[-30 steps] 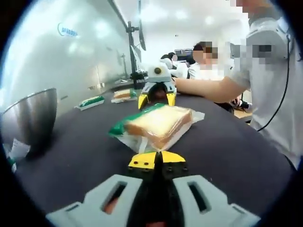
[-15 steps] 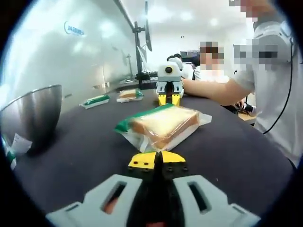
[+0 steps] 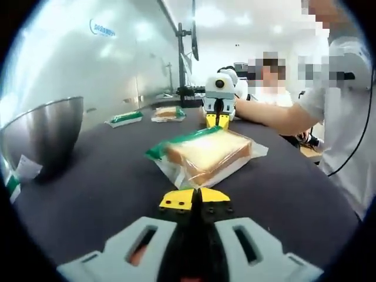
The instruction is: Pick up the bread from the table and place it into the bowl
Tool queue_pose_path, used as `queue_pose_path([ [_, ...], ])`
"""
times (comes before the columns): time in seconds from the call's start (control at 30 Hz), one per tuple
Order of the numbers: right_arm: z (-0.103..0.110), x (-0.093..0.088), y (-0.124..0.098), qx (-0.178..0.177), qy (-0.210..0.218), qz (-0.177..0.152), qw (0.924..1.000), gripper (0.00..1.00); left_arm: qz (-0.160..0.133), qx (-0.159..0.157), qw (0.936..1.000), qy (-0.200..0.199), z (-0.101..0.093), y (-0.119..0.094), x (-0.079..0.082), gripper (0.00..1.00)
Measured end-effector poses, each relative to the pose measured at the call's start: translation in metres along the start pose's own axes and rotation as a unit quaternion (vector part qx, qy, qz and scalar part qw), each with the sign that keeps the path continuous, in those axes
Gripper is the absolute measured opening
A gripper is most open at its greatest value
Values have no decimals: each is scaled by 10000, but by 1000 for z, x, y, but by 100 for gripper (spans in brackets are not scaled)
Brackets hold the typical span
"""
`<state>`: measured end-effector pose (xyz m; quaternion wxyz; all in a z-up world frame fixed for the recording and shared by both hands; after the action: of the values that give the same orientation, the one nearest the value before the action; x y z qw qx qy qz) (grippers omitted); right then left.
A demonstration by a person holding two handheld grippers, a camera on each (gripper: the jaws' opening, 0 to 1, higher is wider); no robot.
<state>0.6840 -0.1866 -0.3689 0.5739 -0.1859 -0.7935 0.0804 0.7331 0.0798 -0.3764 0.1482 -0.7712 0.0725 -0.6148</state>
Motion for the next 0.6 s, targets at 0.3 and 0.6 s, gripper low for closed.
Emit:
queue_pose_path([
  [0.3,-9,2,1,-253,123,-96,9996,0,-161,273,9995,53,1,-6,8,0],
  [0.6,-23,31,10,-955,-163,-486,9941,0,-916,821,9924,-5,11,-34,38,0],
])
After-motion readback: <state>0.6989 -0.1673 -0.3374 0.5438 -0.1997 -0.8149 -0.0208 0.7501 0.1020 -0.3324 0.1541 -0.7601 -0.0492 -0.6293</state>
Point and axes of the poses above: the point that each gripper's makers call its tool centre point, and the gripper's own axes: y roughly forward along the fingers, z roughly to its left, x roughly out of its top, the point moved 8 cm from there along -y, roughly backward along the fingers, and after that the axes turned 15 degrees about -y, right-handed, at the moved point
